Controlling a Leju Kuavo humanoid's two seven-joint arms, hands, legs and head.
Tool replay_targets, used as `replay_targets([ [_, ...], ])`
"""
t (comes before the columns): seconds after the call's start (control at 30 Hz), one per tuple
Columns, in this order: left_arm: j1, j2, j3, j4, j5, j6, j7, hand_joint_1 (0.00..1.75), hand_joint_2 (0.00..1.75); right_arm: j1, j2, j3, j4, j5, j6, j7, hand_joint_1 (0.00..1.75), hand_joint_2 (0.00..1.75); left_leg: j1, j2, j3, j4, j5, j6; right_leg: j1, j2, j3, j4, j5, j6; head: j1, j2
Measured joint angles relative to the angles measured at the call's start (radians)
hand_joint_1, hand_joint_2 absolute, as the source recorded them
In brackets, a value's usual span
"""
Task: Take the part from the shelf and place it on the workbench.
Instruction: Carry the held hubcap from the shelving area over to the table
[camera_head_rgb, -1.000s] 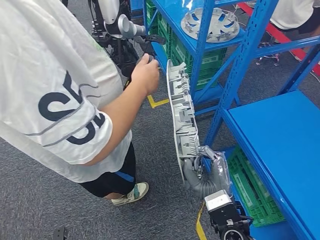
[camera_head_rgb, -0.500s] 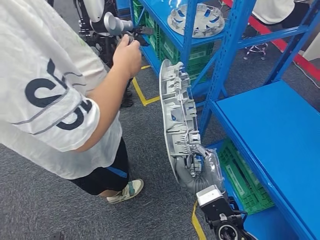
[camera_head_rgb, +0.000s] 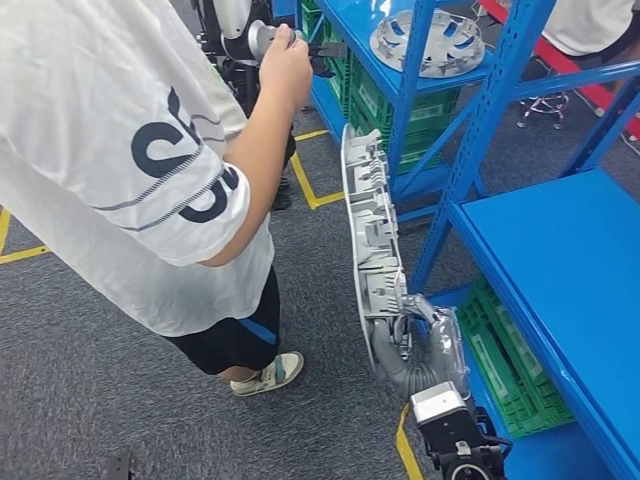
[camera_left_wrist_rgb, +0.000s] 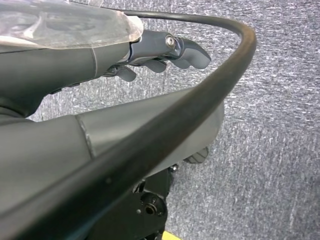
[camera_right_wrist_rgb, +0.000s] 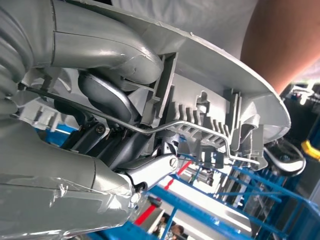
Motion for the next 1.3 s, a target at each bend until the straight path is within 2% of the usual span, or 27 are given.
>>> replay_targets([
  [0.07,0.0,0.0,0.0,0.0,-0.001,0.0,0.001,0.0,0.0,0.002,0.0,-0.003,0.0,0.001,0.0,0.0,1.75,1.75,0.0,0.001,-0.005,-0.002,0.009,-0.014,0.003,0.002,-0.004,-0.011,0.003,-0.01,-0.004,0.0],
  [0.1,0.0,0.001,0.0,0.0,-0.001,-0.001,0.002,0.0,0.0,0.003,0.001,-0.005,0.0,0.001,0.0,0.0,1.75,1.75,0.001,0.001,-0.007,0.001,0.007,-0.019,0.002,0.001,-0.003,-0.014,0.009,-0.017,-0.007,0.0],
  [0.13,0.0,0.001,0.0,0.0,-0.001,-0.001,0.002,0.0,0.0,0.003,0.002,-0.006,0.0,0.001,0.0,0.0,1.75,1.75,0.003,0.001,-0.014,0.017,-0.007,-0.024,0.001,-0.001,-0.003,-0.019,0.016,-0.024,-0.01,0.0],
  [0.17,0.0,0.001,0.0,0.0,-0.001,-0.001,0.003,0.0,0.0,0.003,0.003,-0.008,0.0,0.001,0.0,0.0,1.75,1.75,0.004,0.001,-0.031,0.054,-0.036,-0.027,-0.001,-0.003,-0.005,-0.023,0.024,-0.032,-0.014,0.0],
  [0.23,0.0,0.001,0.0,0.0,-0.001,-0.001,0.005,0.0,0.0,0.004,0.004,-0.01,0.0,0.001,0.0,0.0,1.75,1.75,0.005,0.001,-0.086,0.184,-0.118,-0.033,0.001,-0.006,-0.016,-0.024,0.037,-0.04,-0.028,0.0],
  [0.27,0.0,0.001,0.0,0.0,-0.001,-0.001,0.006,0.0,0.0,0.005,0.005,-0.011,0.0,0.001,0.0,0.0,1.75,1.75,0.005,0.001,-0.111,0.249,-0.147,-0.035,0.002,-0.007,-0.023,-0.024,0.041,-0.042,-0.034,0.0],
  [0.3,0.001,0.001,0.0,0.0,-0.001,-0.001,0.007,0.0,0.0,0.006,0.005,-0.012,0.0,0.001,0.0,0.0,1.75,1.75,0.005,0.001,-0.123,0.287,-0.159,-0.036,0.004,-0.008,-0.029,-0.024,0.045,-0.043,-0.039,0.0],
  [0.33,0.001,0.001,0.0,0.0,-0.001,0.0,0.008,0.0,0.0,0.006,0.005,-0.012,0.0,0.001,0.0,0.0,1.75,1.75,0.005,0.001,-0.115,0.286,-0.15,-0.036,0.004,-0.008,-0.033,-0.023,0.048,-0.042,-0.042,0.0],
  [0.37,0.001,0.002,0.0,0.0,-0.001,0.0,0.008,0.0,0.0,0.007,0.005,-0.013,0.0,0.001,0.0,0.0,1.75,1.75,0.005,0.001,-0.087,0.243,-0.126,-0.035,0.005,-0.007,-0.036,-0.023,0.05,-0.041,-0.046,0.0],
  [0.43,0.0,0.003,0.0,0.0,-0.001,0.0,0.008,0.0,0.0,0.007,0.006,-0.013,0.0,0.001,0.001,0.0,1.75,1.75,0.004,0.001,-0.001,0.095,-0.067,-0.028,0.007,-0.006,-0.04,-0.018,0.052,-0.037,-0.055,0.0],
  [0.47,-0.001,0.004,0.0,0.0,-0.001,0.0,0.008,0.0,0.0,0.007,0.007,-0.013,0.0,0.001,0.001,0.0,1.75,1.75,0.002,0.002,0.03,0.035,-0.048,-0.022,0.009,-0.006,-0.043,-0.015,0.053,-0.034,-0.059,0.0],
  [0.5,-0.002,0.005,0.0,0.0,-0.001,0.001,0.008,0.0,0.0,0.007,0.008,-0.013,0.0,0.001,0.002,-0.001,1.75,1.75,0.0,0.002,0.046,0.0,-0.039,-0.017,0.011,-0.006,-0.046,-0.012,0.053,-0.03,-0.06,0.0],
  [0.6,-0.001,0.004,0.0,0.0,-0.001,0.001,0.008,0.0,0.0,0.007,0.008,-0.014,0.0,0.001,0.003,-0.002,1.75,1.75,-0.002,0.003,0.045,-0.015,-0.03,0.0,0.009,-0.005,-0.053,-0.008,0.056,-0.014,-0.056,0.0],
  [0.63,-0.001,0.004,0.0,0.0,-0.001,0.001,0.008,0.0,0.0,0.007,0.008,-0.014,0.0,0.001,0.003,-0.002,1.75,1.75,0.0,0.004,0.044,-0.019,-0.026,0.006,0.008,-0.004,-0.059,0.002,0.045,-0.009,-0.055,0.0],
  [0.7,-0.002,0.004,0.0,0.0,-0.001,0.002,0.008,0.0,0.0,0.007,0.008,-0.014,0.0,0.0,0.004,-0.003,1.75,1.75,0.003,0.007,0.041,-0.025,-0.017,0.018,0.005,-0.003,-0.093,0.085,-0.014,-0.001,-0.045,0.0],
  [0.77,-0.001,0.004,0.0,0.0,-0.001,0.002,0.008,0.0,0.0,0.008,0.008,-0.014,0.0,-0.002,0.006,-0.004,1.75,1.75,0.002,0.008,0.034,-0.025,-0.012,0.022,0.003,-0.002,-0.143,0.223,-0.088,0.004,-0.033,0.0],
  [0.8,-0.001,0.005,0.0,0.0,-0.001,0.002,0.008,0.0,0.0,0.009,0.008,-0.014,0.0,-0.003,0.008,-0.004,1.75,1.75,0.001,0.008,0.03,-0.024,-0.01,0.023,0.001,-0.002,-0.156,0.269,-0.104,0.006,-0.029,0.0],
  [0.83,-0.001,0.005,0.0,0.0,-0.001,0.002,0.008,0.0,0.0,0.01,0.008,-0.014,0.0,-0.004,0.009,-0.004,1.75,1.75,0.001,0.007,0.028,-0.024,-0.008,0.022,0.0,-0.002,-0.154,0.281,-0.102,0.007,-0.026,0.0],
  [0.87,0.0,0.004,0.0,0.0,-0.001,0.002,0.008,0.0,0.0,0.011,0.008,-0.015,0.0,-0.004,0.01,-0.004,1.75,1.75,0.001,0.006,0.026,-0.023,-0.006,0.021,-0.002,-0.002,-0.132,0.25,-0.081,0.007,-0.023,0.0],
  [0.93,0.0,0.004,0.0,0.0,-0.001,0.002,0.008,0.0,0.0,0.011,0.008,-0.015,0.0,-0.005,0.012,-0.004,1.75,1.75,0.001,0.005,0.024,-0.021,-0.003,0.017,-0.004,-0.002,-0.052,0.109,-0.019,0.006,-0.015,0.0],
  [0.97,-0.001,0.003,0.0,0.0,-0.001,0.002,0.008,0.0,0.0,0.011,0.008,-0.015,0.0,-0.005,0.014,-0.004,1.75,1.75,0.0,0.004,0.022,-0.018,-0.002,0.013,-0.003,-0.001,-0.019,0.043,0.001,0.004,-0.011,0.0],
  [1.0,-0.001,0.003,0.0,0.0,-0.002,0.002,0.008,0.0,0.0,0.011,0.008,-0.015,0.0,-0.006,0.016,-0.004,1.75,1.75,-0.001,0.004,0.018,-0.016,0.001,0.007,-0.001,0.0,-0.001,0.001,0.009,0.001,-0.008,0.0],
  [1.07,-0.002,0.003,0.0,0.0,-0.002,0.002,0.008,0.0,0.0,0.01,0.009,-0.015,0.0,-0.006,0.024,-0.002,1.75,1.75,-0.003,0.004,0.009,-0.014,0.008,-0.006,0.004,0.002,-0.001,-0.019,0.008,-0.008,-0.009,0.0],
  [1.13,-0.001,0.004,0.0,0.0,-0.003,0.003,0.008,0.0,0.0,0.01,0.009,-0.016,0.0,-0.007,0.033,0.0,1.75,1.75,0.0,0.003,0.0,-0.004,0.002,-0.017,0.002,-0.002,-0.001,-0.023,0.017,-0.022,-0.015,0.0],
  [1.2,-0.001,0.004,0.0,0.0,-0.004,0.003,0.008,0.0,0.0,0.01,0.01,-0.016,0.0,-0.008,0.041,0.004,1.75,1.75,0.003,0.002,-0.034,0.07,-0.048,-0.024,-0.001,-0.013,-0.001,-0.029,0.027,-0.036,-0.027,0.0],
  [1.27,-0.001,0.004,0.0,0.0,-0.004,0.002,0.007,0.0,0.0,0.011,0.01,-0.016,0.0,-0.008,0.047,0.008,1.75,1.75,0.004,0.002,-0.098,0.214,-0.12,-0.029,0.002,-0.025,-0.009,-0.029,0.033,-0.044,-0.042,0.0],
  [1.3,0.0,0.003,0.0,0.0,-0.004,0.002,0.007,0.0,0.0,0.011,0.01,-0.016,0.0,-0.008,0.049,0.009,1.75,1.75,0.004,0.002,-0.123,0.272,-0.14,-0.031,0.004,-0.031,-0.012,-0.029,0.035,-0.045,-0.047,0.0],
])
